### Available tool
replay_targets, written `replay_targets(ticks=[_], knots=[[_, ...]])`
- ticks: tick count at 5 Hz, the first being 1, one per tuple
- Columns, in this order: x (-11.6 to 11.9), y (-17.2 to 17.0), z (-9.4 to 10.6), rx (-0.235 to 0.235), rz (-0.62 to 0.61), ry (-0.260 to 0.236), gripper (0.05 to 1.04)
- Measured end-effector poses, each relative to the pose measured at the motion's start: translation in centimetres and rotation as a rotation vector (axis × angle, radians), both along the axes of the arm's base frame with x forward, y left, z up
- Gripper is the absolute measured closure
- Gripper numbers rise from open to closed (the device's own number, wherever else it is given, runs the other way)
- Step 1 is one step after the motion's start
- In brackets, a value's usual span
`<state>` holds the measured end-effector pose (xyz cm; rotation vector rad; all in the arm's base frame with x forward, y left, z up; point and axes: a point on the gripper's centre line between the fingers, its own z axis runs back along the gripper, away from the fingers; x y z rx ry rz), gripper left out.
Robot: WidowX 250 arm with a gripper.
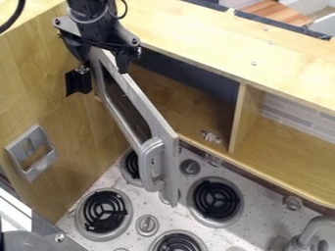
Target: Close microwave
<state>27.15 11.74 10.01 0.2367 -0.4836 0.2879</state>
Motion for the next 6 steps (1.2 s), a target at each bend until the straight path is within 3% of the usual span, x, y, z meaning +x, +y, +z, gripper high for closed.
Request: replay_targets(ticks=[2,3,5,6], knots=[[-0.6,0.2,-1.0,-0.028,-0.006,0.026,0.085],[-1.5,0.5,-1.1,-0.084,-0.035,0.062,0.085],[-4.1,-0.3,-1.4,-0.079,-0.148,0.078,0.085],[-5.7,-1.4,-2.3,-0.047,-0.211,0.093,0.085]])
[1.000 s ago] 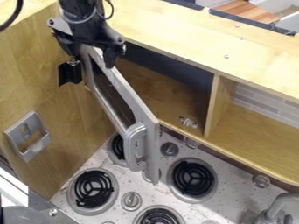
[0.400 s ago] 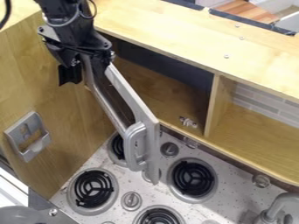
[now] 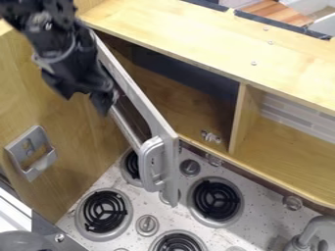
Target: Close microwave
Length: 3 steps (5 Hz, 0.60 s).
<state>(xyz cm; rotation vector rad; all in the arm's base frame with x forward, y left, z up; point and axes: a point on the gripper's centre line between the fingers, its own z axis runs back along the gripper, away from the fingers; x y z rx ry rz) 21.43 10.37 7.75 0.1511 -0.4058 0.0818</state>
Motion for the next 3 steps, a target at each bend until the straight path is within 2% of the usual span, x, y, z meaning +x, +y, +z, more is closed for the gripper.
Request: replay_targets(ticks=[2,3], knots=[[-1.5,-2.6,-1.5,0.038,-0.104,0.009,0.085],[-0.7,-3.4,-2.9,0.044,-0.117,0.025,0.085]])
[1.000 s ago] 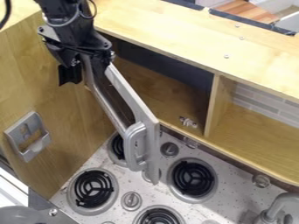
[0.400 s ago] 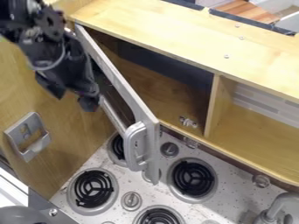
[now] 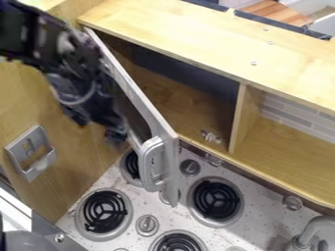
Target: Close microwave
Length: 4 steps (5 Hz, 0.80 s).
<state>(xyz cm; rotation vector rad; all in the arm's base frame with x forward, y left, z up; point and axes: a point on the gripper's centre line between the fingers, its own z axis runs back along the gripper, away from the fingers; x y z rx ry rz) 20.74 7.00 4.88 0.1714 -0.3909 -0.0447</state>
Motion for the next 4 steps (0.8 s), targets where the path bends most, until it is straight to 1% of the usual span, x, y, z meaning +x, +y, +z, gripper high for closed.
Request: replay_targets(ticks=[1,2,3,4], knots=[[0.9,-1.1,-1.3,0.0,-0.02,0.014,0.085],[2.1,-1.7,-1.8,0.0,-0.011,0.007,0.085],[3.5,-1.9,-1.4,-0.025,0.025,-0.003,0.085],[5.0,-2.6,-0.5,-0.075,0.07,-0.01,0.085]])
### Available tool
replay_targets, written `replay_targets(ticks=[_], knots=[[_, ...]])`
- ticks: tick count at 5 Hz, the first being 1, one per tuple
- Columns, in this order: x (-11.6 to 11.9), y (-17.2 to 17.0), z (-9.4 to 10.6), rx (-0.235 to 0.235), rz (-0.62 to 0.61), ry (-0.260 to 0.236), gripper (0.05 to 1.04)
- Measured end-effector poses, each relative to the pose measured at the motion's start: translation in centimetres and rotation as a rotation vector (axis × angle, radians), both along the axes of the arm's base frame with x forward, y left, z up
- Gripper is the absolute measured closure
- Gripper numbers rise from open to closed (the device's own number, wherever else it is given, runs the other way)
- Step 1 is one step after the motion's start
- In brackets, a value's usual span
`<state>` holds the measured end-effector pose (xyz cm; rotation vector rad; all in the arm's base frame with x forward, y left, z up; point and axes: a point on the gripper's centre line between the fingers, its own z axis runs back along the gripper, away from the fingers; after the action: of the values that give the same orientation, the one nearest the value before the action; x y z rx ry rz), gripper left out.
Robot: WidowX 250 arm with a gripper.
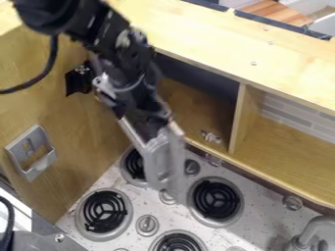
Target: Close microwave
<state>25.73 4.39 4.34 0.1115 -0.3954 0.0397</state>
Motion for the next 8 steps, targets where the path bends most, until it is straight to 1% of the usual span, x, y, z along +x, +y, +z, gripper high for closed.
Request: replay_targets(ticks=[1,2,4,5,6,7,8], knots=[[1.4,-0.7,-0.1,-0.022,0.002,0.009,0.085],[2.0,-1.1,-1.2,-0.021,0.003,0.023,0.085],[4.0,-2.1,-2.5,-0.035,0.024,0.015,0.085],[5.3,-2.6,-2.0,-0.058,0.046,-0.007,0.085],[6.3,-2.9,-1.6,-0.089,0.083,-0.014,0.085],[7.4,-3.3,-1.3,-0.111,0.101,-0.031,0.085],[8.0,-3.9,-1.1,-0.128,0.121,-0.044,0.085]])
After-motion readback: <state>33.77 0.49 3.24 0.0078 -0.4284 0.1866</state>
